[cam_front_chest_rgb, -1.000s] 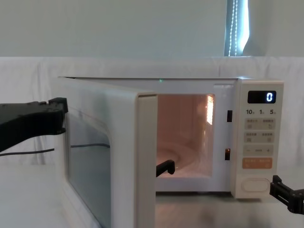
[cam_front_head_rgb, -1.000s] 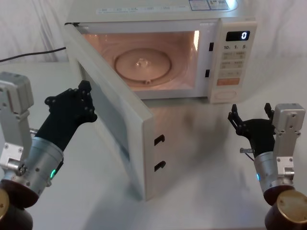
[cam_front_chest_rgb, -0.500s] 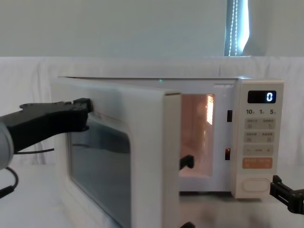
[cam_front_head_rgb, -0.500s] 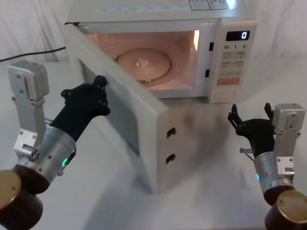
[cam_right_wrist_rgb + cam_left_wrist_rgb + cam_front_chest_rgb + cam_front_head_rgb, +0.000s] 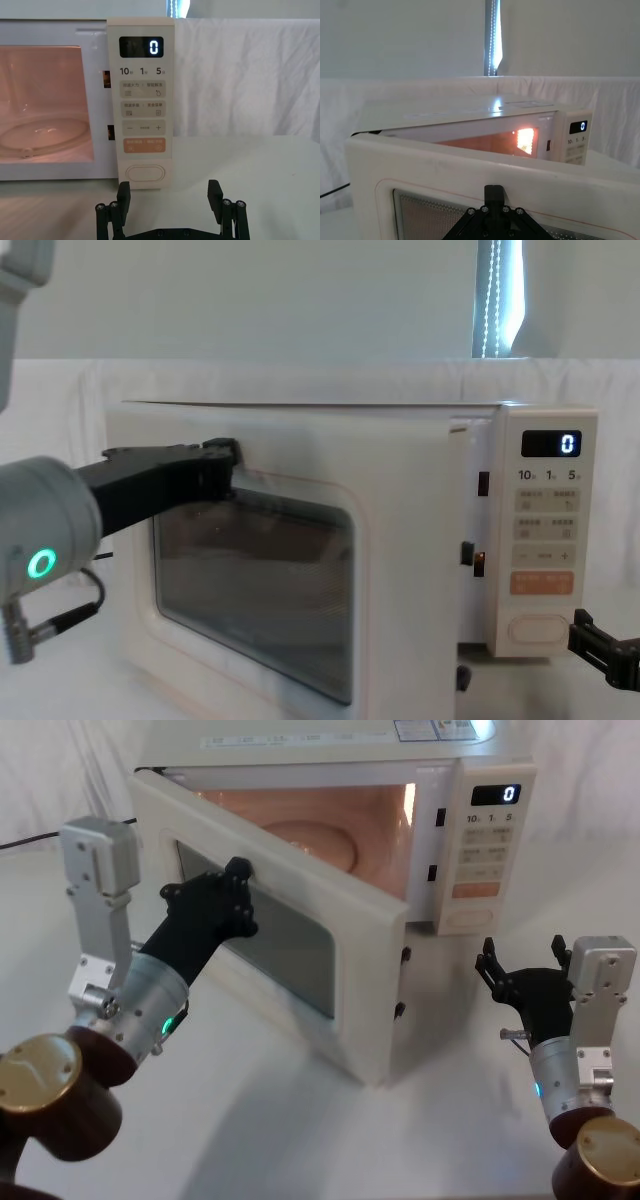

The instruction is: Press the button to open the microwave door with one hand; close the microwave door with the other hand.

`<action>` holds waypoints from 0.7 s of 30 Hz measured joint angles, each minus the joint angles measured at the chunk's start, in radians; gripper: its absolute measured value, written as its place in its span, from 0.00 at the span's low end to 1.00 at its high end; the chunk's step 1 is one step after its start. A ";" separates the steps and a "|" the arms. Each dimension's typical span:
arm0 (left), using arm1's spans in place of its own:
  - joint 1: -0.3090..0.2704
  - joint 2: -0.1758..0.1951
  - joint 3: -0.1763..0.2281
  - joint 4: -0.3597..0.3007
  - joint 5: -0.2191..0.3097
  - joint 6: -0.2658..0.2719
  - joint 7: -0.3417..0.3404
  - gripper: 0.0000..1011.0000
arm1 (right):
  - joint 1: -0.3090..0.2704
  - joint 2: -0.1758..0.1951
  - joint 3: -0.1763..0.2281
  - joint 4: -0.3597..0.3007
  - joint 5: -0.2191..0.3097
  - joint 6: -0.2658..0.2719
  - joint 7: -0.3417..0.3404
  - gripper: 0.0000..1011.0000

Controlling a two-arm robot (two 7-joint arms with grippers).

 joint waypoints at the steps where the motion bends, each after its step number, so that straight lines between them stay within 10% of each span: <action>1: -0.007 -0.002 0.003 0.006 0.002 0.000 0.002 0.00 | 0.000 0.000 0.000 0.000 0.000 0.000 0.000 0.99; 21: -0.160 -0.070 0.078 0.188 0.052 -0.027 0.010 0.00 | 0.000 0.000 0.000 0.000 0.000 0.000 0.000 0.99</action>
